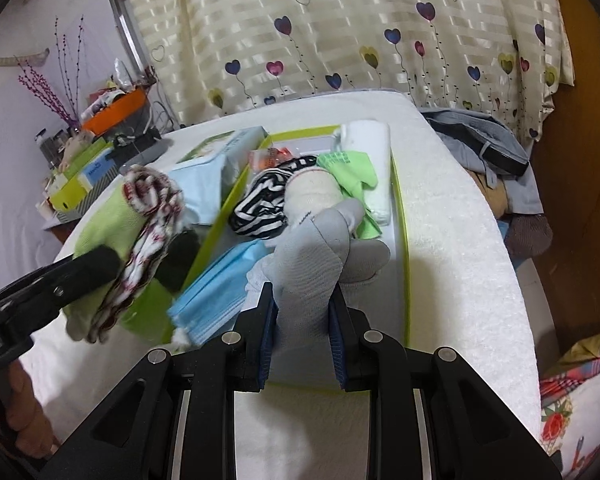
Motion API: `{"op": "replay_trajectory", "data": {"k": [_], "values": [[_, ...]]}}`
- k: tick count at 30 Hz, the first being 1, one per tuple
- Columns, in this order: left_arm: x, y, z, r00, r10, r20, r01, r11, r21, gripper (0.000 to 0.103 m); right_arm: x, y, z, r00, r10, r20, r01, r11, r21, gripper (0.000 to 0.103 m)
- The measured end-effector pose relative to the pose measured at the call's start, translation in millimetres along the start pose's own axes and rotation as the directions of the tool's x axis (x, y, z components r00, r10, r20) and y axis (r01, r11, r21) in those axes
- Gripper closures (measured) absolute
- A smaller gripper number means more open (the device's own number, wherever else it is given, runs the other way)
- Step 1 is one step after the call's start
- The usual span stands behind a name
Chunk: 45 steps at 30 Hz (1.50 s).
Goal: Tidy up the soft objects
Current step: 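Carry the green towel with the left gripper while the right carries the grey sock to the box, then open the right gripper in the box while the left gripper lowers and releases the green towel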
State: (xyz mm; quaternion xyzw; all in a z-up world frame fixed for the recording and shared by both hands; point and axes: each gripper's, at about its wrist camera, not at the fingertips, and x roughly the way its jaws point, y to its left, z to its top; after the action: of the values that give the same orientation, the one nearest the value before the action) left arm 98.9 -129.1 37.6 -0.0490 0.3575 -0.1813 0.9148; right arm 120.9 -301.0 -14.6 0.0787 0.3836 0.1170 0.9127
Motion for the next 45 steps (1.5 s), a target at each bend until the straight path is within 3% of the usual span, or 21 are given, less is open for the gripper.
{"op": "replay_trajectory", "data": {"k": [10, 15, 18, 22, 35, 39, 45], "values": [[9, -1, 1, 1.000, -0.011, -0.015, 0.011, 1.000, 0.006, 0.068, 14, -5, 17, 1.000, 0.004, 0.012, -0.004, 1.000, -0.004, 0.076], [7, 1, 1, 1.000, -0.006, -0.003, 0.006, 1.000, -0.005, 0.068, -1, -3, 10, 0.999, -0.006, 0.043, 0.007, 1.000, -0.009, 0.057], [3, 4, 1, 1.000, 0.000, 0.009, 0.000, 1.000, -0.012, 0.068, -14, 1, 6, 0.998, -0.006, 0.066, 0.006, 1.000, -0.007, 0.057], [-3, 5, 0, 1.000, 0.009, 0.017, -0.009, 1.000, -0.012, 0.068, -30, 10, 2, 0.994, 0.060, 0.095, -0.057, 0.998, -0.036, 0.057], [27, -30, -9, 0.991, -0.088, -0.103, 0.091, 0.996, 0.020, 0.068, -50, -20, -4, 0.990, 0.029, 0.137, -0.034, 0.999, 0.036, 0.057], [52, -31, -7, 0.989, -0.060, -0.132, 0.060, 0.998, -0.003, 0.068, -49, -28, -4, 0.990, 0.032, 0.136, -0.039, 0.998, 0.047, 0.057], [72, -38, 5, 0.993, -0.027, -0.114, 0.026, 1.000, -0.003, 0.068, -43, -39, -1, 0.990, 0.041, 0.135, -0.050, 0.997, 0.062, 0.057]]}}
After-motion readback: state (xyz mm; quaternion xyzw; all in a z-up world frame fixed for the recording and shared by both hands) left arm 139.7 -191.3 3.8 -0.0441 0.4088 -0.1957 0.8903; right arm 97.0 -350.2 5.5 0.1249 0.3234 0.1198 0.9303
